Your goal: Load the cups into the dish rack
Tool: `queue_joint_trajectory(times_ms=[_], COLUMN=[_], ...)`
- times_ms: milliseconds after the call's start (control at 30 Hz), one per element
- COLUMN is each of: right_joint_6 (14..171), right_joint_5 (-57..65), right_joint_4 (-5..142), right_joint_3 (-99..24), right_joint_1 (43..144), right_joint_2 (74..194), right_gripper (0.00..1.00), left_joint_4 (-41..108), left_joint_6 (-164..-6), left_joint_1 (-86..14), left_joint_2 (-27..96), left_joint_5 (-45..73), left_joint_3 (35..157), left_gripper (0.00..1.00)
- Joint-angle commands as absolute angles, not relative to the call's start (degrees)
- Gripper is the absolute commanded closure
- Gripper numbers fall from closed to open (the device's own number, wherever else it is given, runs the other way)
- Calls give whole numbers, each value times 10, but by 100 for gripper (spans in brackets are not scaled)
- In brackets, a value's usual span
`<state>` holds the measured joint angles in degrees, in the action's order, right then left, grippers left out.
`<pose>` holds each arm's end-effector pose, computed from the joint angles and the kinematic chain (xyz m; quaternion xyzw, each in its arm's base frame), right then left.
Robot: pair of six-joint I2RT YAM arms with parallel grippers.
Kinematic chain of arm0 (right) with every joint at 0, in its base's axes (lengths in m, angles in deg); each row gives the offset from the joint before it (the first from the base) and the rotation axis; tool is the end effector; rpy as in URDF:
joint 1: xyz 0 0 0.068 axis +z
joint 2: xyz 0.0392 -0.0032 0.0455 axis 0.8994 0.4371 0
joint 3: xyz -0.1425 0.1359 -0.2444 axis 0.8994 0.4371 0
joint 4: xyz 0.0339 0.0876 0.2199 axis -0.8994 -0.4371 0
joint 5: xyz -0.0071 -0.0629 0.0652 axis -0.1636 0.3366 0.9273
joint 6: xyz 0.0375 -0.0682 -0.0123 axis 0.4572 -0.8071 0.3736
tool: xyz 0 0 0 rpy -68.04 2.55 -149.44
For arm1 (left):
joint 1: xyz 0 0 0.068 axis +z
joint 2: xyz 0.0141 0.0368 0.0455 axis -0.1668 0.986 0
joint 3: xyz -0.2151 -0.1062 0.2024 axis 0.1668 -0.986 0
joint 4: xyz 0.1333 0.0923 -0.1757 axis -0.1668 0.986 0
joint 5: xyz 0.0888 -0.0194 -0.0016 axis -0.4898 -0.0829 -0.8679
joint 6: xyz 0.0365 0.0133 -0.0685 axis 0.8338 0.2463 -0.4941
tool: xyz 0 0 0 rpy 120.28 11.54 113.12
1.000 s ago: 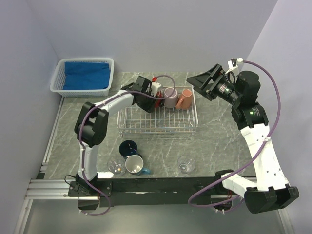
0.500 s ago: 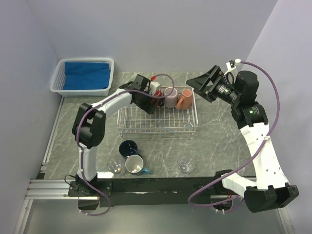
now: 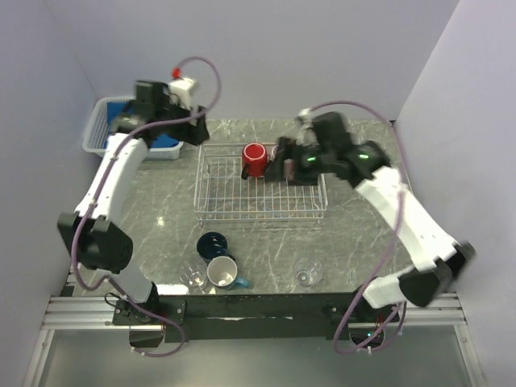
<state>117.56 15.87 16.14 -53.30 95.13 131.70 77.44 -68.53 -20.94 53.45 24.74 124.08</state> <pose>0.2181 0.1572 0.4316 -0.0654 0.8950 0.3450 0.2752 0.3595 -0.0943 0.4167 0.1961 0.8624 -0.1709 0.4343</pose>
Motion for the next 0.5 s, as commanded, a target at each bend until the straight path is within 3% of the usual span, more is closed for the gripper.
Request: queue_joint_trajectory(times_ms=[0, 267, 467], right_joint_6=[1085, 1086, 1081], right_joint_5=[7, 10, 9], right_joint_4=[-22, -5, 2], right_joint_3=[-644, -689, -735], right_joint_1=[1070, 1149, 1186], right_joint_2=[1435, 1523, 1586], right_gripper=[11, 13, 14], left_joint_4=[795, 762, 736], left_joint_6=[-700, -701, -714], left_joint_1=[-144, -37, -6], left_joint_2=[475, 357, 336], left_joint_5=[352, 487, 494], left_joint_3=[1295, 1193, 1154], left_gripper=[12, 11, 10])
